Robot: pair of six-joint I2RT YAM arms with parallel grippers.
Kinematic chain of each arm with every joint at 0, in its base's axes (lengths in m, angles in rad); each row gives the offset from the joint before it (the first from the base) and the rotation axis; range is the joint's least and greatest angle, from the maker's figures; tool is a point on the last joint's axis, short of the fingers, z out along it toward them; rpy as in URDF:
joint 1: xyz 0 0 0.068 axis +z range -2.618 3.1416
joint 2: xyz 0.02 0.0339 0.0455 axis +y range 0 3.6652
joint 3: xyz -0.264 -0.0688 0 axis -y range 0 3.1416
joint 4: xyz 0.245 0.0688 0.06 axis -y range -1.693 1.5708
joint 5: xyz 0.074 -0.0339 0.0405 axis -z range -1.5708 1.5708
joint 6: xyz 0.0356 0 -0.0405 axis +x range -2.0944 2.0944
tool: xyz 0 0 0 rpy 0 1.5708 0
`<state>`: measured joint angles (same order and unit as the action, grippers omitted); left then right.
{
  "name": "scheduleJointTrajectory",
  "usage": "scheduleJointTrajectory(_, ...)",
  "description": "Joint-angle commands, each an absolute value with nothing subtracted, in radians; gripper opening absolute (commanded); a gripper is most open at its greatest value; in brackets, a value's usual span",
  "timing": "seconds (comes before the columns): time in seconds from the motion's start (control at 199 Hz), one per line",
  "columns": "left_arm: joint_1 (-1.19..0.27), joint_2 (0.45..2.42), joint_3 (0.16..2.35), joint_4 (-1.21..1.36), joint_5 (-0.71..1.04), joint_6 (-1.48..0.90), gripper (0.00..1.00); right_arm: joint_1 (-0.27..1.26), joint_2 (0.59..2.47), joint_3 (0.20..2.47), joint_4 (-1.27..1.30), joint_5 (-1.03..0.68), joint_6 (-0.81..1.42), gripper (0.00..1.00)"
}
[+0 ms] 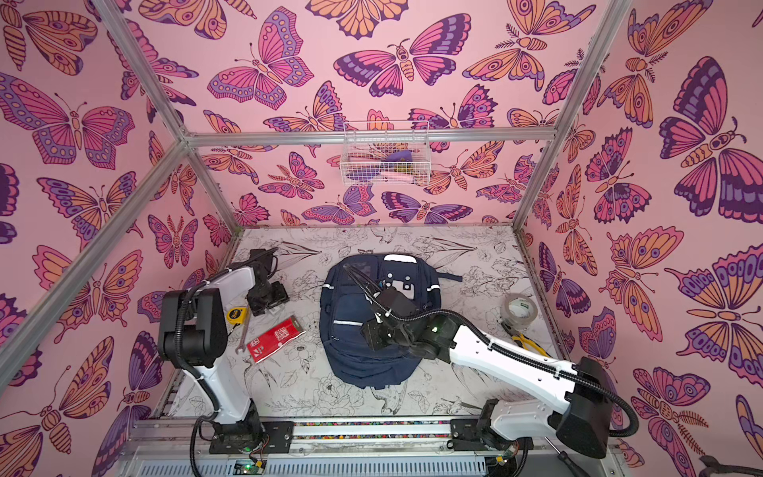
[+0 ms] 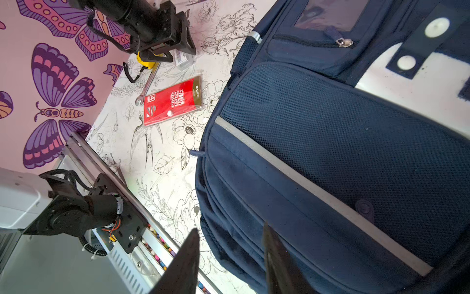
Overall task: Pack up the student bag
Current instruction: 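Grasp the clear pencil case with the left gripper and lift it, then carry the pencil case over the bag with left and pass it to right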
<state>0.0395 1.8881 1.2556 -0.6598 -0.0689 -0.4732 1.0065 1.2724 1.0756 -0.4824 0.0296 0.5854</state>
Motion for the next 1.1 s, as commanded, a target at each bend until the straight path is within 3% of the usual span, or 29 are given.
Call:
scheduleJointTrajectory(0.0,0.046,1.927,1.272,-0.683,-0.074,-0.457,0.65,0.997,1.268,1.091,-0.506,0.037,0.600,0.35)
scheduleJointTrajectory(0.13,0.048,1.939,1.274,-0.679,-0.065,-0.451,0.60,0.996,1.282,1.115,-0.523,0.040,0.603,0.30)
scheduleJointTrajectory(0.276,0.054,1.949,1.275,-0.675,-0.048,-0.456,0.65,0.994,1.289,1.133,-0.536,0.048,0.606,0.29)
scheduleJointTrajectory(0.416,0.061,1.954,1.271,-0.670,-0.026,-0.460,0.50,0.994,1.290,1.143,-0.552,0.054,0.612,0.22)
scheduleJointTrajectory(0.767,0.037,1.838,1.259,-0.648,0.024,-0.440,0.34,0.945,1.204,1.160,-0.639,0.131,0.643,0.21)
scheduleJointTrajectory(0.917,-0.074,1.684,1.269,-0.640,0.078,-0.367,0.26,0.821,1.133,1.155,-0.671,0.055,0.644,0.21)
scheduleJointTrajectory(1.098,-0.325,1.495,1.243,-0.612,0.186,-0.207,0.18,0.600,1.046,1.128,-0.671,-0.179,0.614,0.27)
